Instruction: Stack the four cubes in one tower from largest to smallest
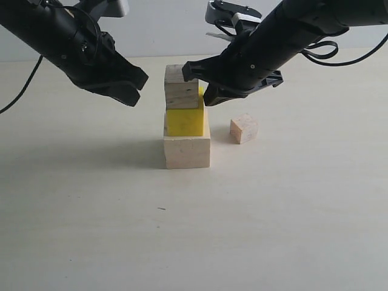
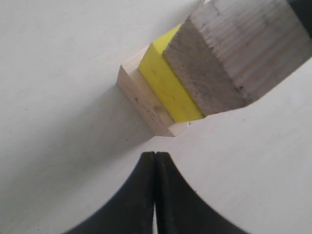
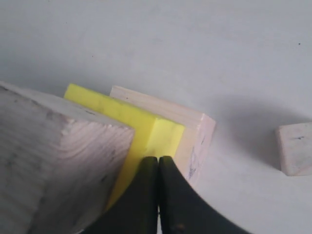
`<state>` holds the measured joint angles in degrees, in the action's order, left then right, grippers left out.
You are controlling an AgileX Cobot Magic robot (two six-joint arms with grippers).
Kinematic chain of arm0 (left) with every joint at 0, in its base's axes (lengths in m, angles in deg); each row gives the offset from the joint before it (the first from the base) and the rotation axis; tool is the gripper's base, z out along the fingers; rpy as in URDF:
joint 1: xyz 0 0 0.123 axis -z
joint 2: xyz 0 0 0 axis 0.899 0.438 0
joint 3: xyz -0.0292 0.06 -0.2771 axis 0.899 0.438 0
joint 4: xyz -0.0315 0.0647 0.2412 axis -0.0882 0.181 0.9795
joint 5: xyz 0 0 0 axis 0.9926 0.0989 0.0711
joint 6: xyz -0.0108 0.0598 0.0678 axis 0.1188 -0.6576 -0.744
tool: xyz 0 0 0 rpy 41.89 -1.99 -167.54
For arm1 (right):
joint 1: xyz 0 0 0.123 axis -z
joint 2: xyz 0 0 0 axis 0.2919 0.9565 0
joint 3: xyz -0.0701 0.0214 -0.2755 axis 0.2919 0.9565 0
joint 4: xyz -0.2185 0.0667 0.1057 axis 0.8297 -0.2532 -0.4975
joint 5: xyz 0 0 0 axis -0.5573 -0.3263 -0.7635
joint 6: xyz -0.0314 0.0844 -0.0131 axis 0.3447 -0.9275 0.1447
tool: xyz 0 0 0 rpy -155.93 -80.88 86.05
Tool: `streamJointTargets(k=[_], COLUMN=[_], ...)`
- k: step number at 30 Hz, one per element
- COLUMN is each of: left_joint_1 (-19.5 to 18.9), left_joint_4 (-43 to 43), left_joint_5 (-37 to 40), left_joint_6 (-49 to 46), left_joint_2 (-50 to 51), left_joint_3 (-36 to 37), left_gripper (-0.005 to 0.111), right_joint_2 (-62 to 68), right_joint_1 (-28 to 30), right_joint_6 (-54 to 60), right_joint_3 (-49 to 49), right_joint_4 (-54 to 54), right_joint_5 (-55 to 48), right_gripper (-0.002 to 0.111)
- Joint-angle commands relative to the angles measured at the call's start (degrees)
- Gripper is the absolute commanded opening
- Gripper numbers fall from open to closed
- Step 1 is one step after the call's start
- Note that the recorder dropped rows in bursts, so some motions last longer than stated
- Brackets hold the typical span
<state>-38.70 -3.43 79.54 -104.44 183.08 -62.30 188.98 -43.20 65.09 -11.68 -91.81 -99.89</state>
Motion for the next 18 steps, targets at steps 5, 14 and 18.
streamJointTargets(k=[5,14,18], left_joint_1=[-0.1,-0.1,-0.1], left_joint_4=[-0.4,-0.4,-0.4], left_joint_5=[-0.8,-0.8,-1.3], left_joint_6=[-0.2,-0.2,-0.2], left_joint_2=[-0.2,-0.2,-0.2], left_joint_3=[0.2,0.2,0.2], left_gripper=[0.000,0.000,0.000], right_joint_2=[0.0,0.0,0.0], right_joint_1=[0.2,0.2,0.2], right_joint_6=[1.3,3.1,3.2], right_joint_3=[-0.3,-0.3,-0.3], right_joint_4=[-0.4,-0.4,-0.2], right_joint_5=[-0.6,0.2,0.2], right_gripper=[0.000,0.000,0.000])
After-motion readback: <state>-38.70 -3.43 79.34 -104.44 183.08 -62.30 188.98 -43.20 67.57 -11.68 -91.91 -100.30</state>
